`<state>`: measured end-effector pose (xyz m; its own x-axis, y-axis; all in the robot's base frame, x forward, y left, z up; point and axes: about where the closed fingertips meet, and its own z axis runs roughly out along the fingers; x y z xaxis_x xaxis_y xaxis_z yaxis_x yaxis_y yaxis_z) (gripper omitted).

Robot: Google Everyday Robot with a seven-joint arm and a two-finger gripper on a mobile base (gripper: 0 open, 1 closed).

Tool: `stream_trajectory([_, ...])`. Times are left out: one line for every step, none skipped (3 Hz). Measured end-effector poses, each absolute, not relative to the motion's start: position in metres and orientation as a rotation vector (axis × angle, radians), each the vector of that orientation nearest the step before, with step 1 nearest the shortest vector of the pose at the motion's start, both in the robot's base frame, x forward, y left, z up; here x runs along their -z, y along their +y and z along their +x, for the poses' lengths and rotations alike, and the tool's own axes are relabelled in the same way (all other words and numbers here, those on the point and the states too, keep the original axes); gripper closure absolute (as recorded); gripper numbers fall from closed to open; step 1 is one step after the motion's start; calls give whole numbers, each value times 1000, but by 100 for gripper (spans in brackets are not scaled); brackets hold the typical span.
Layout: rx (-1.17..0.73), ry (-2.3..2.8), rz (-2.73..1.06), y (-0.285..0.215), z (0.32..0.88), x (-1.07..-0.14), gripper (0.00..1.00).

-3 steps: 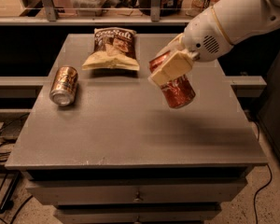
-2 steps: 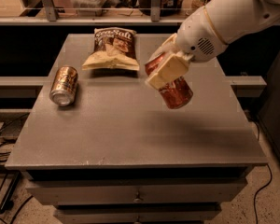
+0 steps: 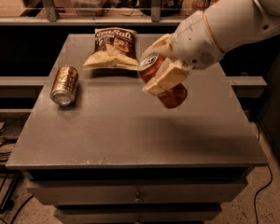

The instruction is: Place coke can upright

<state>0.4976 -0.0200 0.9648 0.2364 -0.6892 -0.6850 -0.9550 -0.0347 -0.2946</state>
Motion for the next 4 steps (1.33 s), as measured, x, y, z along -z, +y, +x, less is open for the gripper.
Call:
stream_trajectory([-500, 1390, -1778, -24, 493, -965, 100])
stream_trajectory([-555, 1275, -1723, -31, 490, -961, 100])
stream_trajectory([-607, 1185, -1641, -40, 489, -954, 83])
stream_trajectory([-647, 1103, -1559, -48, 489, -946, 59])
